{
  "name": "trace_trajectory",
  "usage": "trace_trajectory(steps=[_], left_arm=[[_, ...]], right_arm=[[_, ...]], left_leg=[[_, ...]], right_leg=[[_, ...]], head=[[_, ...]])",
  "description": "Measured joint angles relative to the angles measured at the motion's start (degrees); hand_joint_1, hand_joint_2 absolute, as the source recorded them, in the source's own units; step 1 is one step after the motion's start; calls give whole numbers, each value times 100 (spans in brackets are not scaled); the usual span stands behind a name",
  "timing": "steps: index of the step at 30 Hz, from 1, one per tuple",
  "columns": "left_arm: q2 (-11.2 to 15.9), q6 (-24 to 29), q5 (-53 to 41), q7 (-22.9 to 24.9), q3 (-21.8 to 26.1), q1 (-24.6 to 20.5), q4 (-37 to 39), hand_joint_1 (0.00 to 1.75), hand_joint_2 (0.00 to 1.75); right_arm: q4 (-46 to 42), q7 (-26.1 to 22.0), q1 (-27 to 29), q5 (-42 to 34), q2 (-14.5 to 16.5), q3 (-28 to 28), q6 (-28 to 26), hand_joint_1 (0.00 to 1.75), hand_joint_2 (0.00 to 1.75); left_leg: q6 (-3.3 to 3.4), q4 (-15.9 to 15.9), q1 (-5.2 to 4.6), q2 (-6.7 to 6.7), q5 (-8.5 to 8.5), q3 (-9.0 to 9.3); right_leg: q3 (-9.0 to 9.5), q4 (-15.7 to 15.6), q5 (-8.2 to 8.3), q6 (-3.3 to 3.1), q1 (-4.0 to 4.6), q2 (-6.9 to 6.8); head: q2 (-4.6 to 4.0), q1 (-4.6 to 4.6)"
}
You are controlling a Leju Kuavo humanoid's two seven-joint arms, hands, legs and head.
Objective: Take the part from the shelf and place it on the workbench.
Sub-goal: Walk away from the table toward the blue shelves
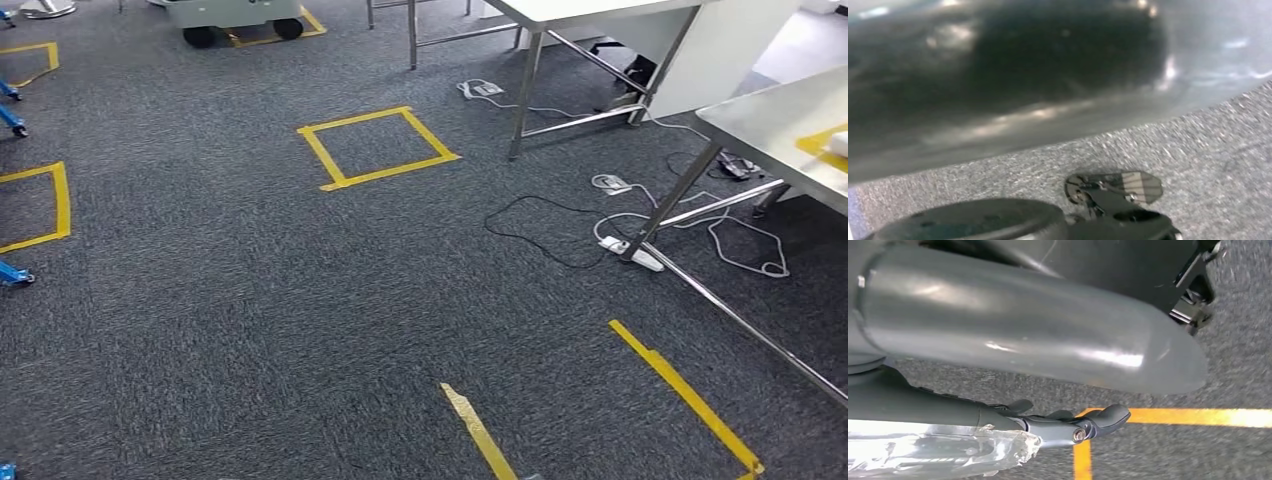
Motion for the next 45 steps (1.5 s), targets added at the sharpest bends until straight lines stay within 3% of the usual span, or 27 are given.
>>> trace_trajectory(steps=[2,3,4,5,7,8,9,11,13,15,17,19,20,22,24,25,26,28,30,33,34,35,37,39,41,43,45], left_arm=[[-14,3,-11,-3,0,-20,0,0,0],[-21,2,-13,-4,0,-27,0,0,0],[-25,0,-11,-4,0,-25,0,0,0],[-27,-1,-10,-4,0,-19,0,0,0],[-32,-4,-9,-4,0,-11,0,0,0],[-36,-5,-9,-4,0,-15,0,0,0],[-40,-7,-10,-4,0,-23,0,0,0],[-43,-8,-9,-4,0,-29,0,0,0],[-42,-7,-8,-4,0,-10,0,0,0],[-43,-5,-8,-4,0,5,0,0,0],[-45,-3,-8,-4,0,-10,0,0,0],[-45,-5,-8,-4,0,-18,0,0,0],[-45,-6,-8,-5,0,-11,0,0,0],[-42,-6,-10,-10,1,5,0,0,0],[-42,-3,-13,-19,1,-5,0,0,0],[-44,-1,-14,-25,0,-17,0,0,0],[-45,0,-16,-30,0,-24,0,0,0],[-45,3,-21,-36,0,-18,0,0,0],[-45,5,-23,-38,1,-6,0,0,0],[-54,5,-29,-41,1,-21,0,0,0],[-56,5,-29,-41,1,-22,0,0,0],[-56,4,-29,-41,1,-17,0,0,0],[-56,5,-28,-41,2,-7,0,0,0],[-60,4,-29,-41,2,-12,0,0,0],[-62,4,-30,-42,1,-24,0,0,0],[-60,5,-30,-43,0,-17,0,0,0],[-60,7,-30,-43,1,-1,0,0,0]], right_arm=[[0,-7,19,-1,-1,-1,2,0,0],[0,-5,32,-1,-1,-2,3,0,0],[0,-4,40,-1,-1,-3,4,0,0],[0,-4,44,-1,-1,-4,4,0,0],[-1,-5,41,-1,-1,-5,4,0,0],[-1,-5,39,-1,-1,-5,5,0,0],[-1,-7,37,-1,-1,-5,7,0,0],[0,-8,35,-1,-1,-5,9,0,0],[-1,-9,32,-1,1,-8,9,0,0],[-2,-11,31,-2,4,-12,9,0,0],[-2,-11,46,-3,6,-14,10,0,0],[-1,-10,65,-3,6,-15,11,0,0],[-1,-10,66,-3,6,-15,12,0,0],[-2,-11,54,-2,6,-16,18,0,0],[-2,-15,42,-2,6,-16,24,0,0],[-2,-17,37,-1,6,-16,26,0,0],[-2,-20,34,-1,6,-16,26,0,0],[-2,-22,24,0,6,-16,27,0,0],[-2,-27,15,2,6,-16,28,0,0],[-2,-30,33,3,6,-16,28,0,0],[-2,-29,43,3,6,-16,28,0,0],[-2,-28,51,3,6,-16,28,0,0],[-2,-27,53,3,6,-16,28,0,0],[-2,-28,51,3,6,-16,29,0,0],[-2,-27,45,2,6,-16,31,0,0],[-2,-27,39,2,7,-16,34,0,0],[-2,-30,37,2,14,-18,36,0,0]], left_leg=[[49,-5,11,-146,35,-36],[58,-3,8,-228,46,-54],[60,-1,5,-311,57,-64],[53,2,4,-395,67,-67],[31,16,8,-562,82,-66],[12,30,3,-638,88,-73],[-10,53,-1,-711,95,-94],[-75,81,4,-832,125,-155],[-145,97,26,-905,151,-210],[-210,318,23,-686,-10,-322],[-268,977,32,-367,-399,-613],[-308,1666,68,-274,-679,-906],[-316,1762,83,-258,-668,-928],[-305,1275,94,-188,-365,-630],[-255,483,57,87,-102,-188],[-223,238,31,193,-54,-62],[-192,127,6,253,-61,-19],[-125,91,-9,135,-44,-36],[-49,44,10,2,-2,-29],[20,24,20,-221,39,-50],[28,27,15,-302,45,-58],[30,30,11,-384,48,-60],[26,41,8,-550,50,-48],[3,71,2,-702,45,-52],[-54,102,0,-831,57,-104],[-129,112,17,-963,93,-165],[-189,230,21,-867,9,-241]], right_leg=[[-339,749,-402,25,-25,345],[-525,1148,-561,30,-31,404],[-650,1401,-620,31,-33,424],[-671,1421,-549,30,-35,431],[-389,784,-119,24,-53,508],[-196,361,61,22,-71,647],[-47,23,175,20,-90,777],[70,-225,193,4,-98,927],[88,-242,228,-56,-91,804],[95,-272,270,-128,-96,648],[91,-284,279,-165,-81,468],[82,-280,271,-178,-57,272],[80,-279,267,-180,-48,182],[94,-279,255,-173,-37,34],[115,-273,232,-142,-15,-87],[123,-268,218,-119,0,-143],[128,-266,206,-97,12,-201],[143,-271,185,-45,15,-314],[81,-116,46,14,-9,-137],[-431,958,-498,58,-43,357],[-617,1311,-608,62,-44,407],[-723,1478,-601,61,-43,425],[-595,1095,-241,50,-48,470],[-240,266,161,36,-83,746],[-44,-151,259,17,-108,972],[-17,-187,258,-28,-101,892],[0,-225,291,-92,-108,737]], head=[[0,17],[0,20],[0,20],[0,21],[0,21],[0,20],[0,16],[0,13],[0,14],[0,-16],[0,-47],[0,-48],[0,-49],[0,-49],[0,-49],[0,-44],[0,-43],[0,-42],[0,-21],[0,18],[0,19],[0,20],[0,21],[0,23],[0,22],[0,21],[0,5]])
